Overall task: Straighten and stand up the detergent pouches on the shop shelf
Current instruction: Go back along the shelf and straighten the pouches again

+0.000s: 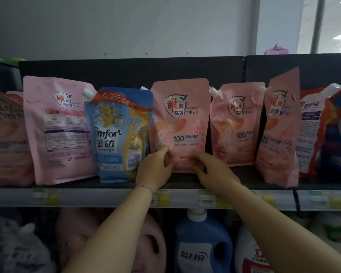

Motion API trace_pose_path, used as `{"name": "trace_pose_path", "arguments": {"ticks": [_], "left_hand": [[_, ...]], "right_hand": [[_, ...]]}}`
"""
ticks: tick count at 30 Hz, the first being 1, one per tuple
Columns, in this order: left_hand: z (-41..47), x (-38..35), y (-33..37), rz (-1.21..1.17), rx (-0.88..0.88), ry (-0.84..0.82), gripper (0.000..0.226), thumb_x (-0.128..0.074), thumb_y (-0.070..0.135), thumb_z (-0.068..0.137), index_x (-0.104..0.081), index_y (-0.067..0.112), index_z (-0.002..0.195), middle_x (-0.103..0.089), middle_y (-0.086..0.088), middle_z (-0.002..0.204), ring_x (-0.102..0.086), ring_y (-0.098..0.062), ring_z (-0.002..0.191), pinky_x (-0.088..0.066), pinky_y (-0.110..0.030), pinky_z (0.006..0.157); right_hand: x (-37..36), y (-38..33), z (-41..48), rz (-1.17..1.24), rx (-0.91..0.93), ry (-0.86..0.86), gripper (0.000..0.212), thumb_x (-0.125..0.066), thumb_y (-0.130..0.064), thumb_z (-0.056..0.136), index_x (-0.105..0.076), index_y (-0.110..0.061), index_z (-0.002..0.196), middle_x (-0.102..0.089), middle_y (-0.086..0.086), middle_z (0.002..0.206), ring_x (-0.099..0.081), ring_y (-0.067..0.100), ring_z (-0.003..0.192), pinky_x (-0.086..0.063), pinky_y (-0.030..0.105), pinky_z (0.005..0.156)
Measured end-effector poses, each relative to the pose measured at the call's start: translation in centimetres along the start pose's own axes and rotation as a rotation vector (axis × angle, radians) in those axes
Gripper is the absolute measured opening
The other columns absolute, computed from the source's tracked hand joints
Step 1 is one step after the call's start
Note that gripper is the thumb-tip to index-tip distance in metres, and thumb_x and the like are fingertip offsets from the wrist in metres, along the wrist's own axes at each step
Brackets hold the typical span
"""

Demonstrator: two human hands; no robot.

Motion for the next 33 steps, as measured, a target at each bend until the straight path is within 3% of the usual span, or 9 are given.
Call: {"name": "trace_pose_path", "arguments": {"ticks": [4,7,10,14,18,20,24,27,33], "left_hand": [[0.3,-0.9,-0.4,-0.040,0.016,-0.117,0.027,-0.072,0.033,0.082,-0.049,0.034,0.095,-0.062,0.008,0.082,-0.060,-0.013,0.075,-0.054,-0.037,0.071],[0.5,-1.4,-0.2,-0.046,0.032,-0.206,0.037,-0.073,0.039,0.080,-0.042,0.034,0.100,-0.060,0.007,0.093,-0.059,-0.016,0.084,-0.052,-0.036,0.078],[0.7,-1.9,-0.2,-0.075,0.038,-0.271,0.047,-0.073,0.046,0.078,-0.038,0.032,0.107,-0.058,0.007,0.105,-0.059,-0.015,0.094,-0.051,-0.037,0.085],[0.8,-2.6,-0.5,-0.143,0.047,-0.331,0.057,-0.076,0.049,0.074,-0.035,0.030,0.109,-0.058,0.005,0.111,-0.060,-0.014,0.096,-0.052,-0.038,0.088],[0.8,-2.6,-0.4,-0.153,0.033,-0.305,0.055,-0.075,0.048,0.074,-0.037,0.028,0.108,-0.058,0.002,0.111,-0.057,-0.013,0.092,-0.051,-0.034,0.085],[0.6,-2.3,-0.2,-0.144,0.033,-0.278,0.051,-0.075,0.045,0.076,-0.038,0.026,0.107,-0.056,0.007,0.102,-0.056,-0.012,0.091,-0.050,-0.033,0.083],[0.2,-1.1,0.1,-0.060,0.047,-0.170,0.034,-0.068,0.039,0.084,-0.042,0.027,0.102,-0.055,0.013,0.094,-0.058,-0.012,0.089,-0.051,-0.033,0.077],[-0.3,-0.3,0.4,0.011,0.071,-0.113,0.025,-0.064,0.042,0.087,-0.047,0.024,0.092,-0.054,0.014,0.080,-0.057,-0.012,0.077,-0.045,-0.028,0.065],[-0.6,-0.1,1.9,0.178,-0.056,-0.061,0.025,-0.048,0.043,0.094,-0.055,0.020,0.087,-0.061,0.005,0.080,-0.062,-0.018,0.077,-0.042,-0.028,0.060]], "right_hand": [[-0.4,0.1,0.1,-0.068,-0.021,-0.073,0.045,-0.044,-0.036,0.100,-0.038,-0.030,0.145,-0.044,-0.005,0.146,-0.051,0.020,0.121,-0.044,0.040,0.099],[-0.9,0.4,0.2,-0.138,-0.054,-0.163,0.058,-0.042,-0.043,0.100,-0.020,-0.035,0.153,-0.019,-0.008,0.160,-0.039,0.023,0.136,-0.037,0.040,0.108],[-1.6,0.8,0.5,-0.191,-0.098,-0.273,0.066,-0.040,-0.051,0.098,-0.007,-0.039,0.154,0.001,-0.011,0.163,-0.023,0.024,0.146,-0.026,0.040,0.114],[-2.1,1.2,0.7,-0.203,-0.136,-0.318,0.070,-0.039,-0.056,0.096,-0.002,-0.041,0.154,0.007,-0.013,0.162,-0.014,0.020,0.148,-0.018,0.040,0.116],[-1.6,1.0,0.7,-0.199,-0.121,-0.284,0.067,-0.040,-0.053,0.097,-0.008,-0.040,0.154,0.001,-0.012,0.163,-0.017,0.021,0.147,-0.022,0.040,0.115],[-1.3,0.7,0.4,-0.181,-0.115,-0.240,0.060,-0.041,-0.048,0.098,-0.019,-0.038,0.153,-0.017,-0.007,0.161,-0.031,0.024,0.141,-0.032,0.040,0.109],[0.3,0.5,-0.7,-0.110,-0.158,0.020,0.029,-0.049,-0.039,0.093,-0.060,-0.024,0.115,-0.064,-0.001,0.108,-0.059,0.019,0.089,-0.050,0.033,0.073],[0.8,0.2,-1.4,-0.131,-0.128,0.133,0.022,-0.049,-0.038,0.093,-0.061,-0.019,0.094,-0.055,-0.010,0.078,-0.052,0.011,0.068,-0.041,0.027,0.055],[1.0,-0.4,-1.5,-0.259,-0.106,0.168,0.027,-0.045,-0.039,0.095,-0.058,-0.017,0.087,-0.056,-0.004,0.076,-0.054,0.017,0.067,-0.041,0.031,0.057]]}}
Point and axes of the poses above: each hand's wrist, its own z-axis towards the middle knuckle, its own x-axis out of the back of the hand, y = z × x, the point moved 7 cm from there along z, towards the middle knuckle
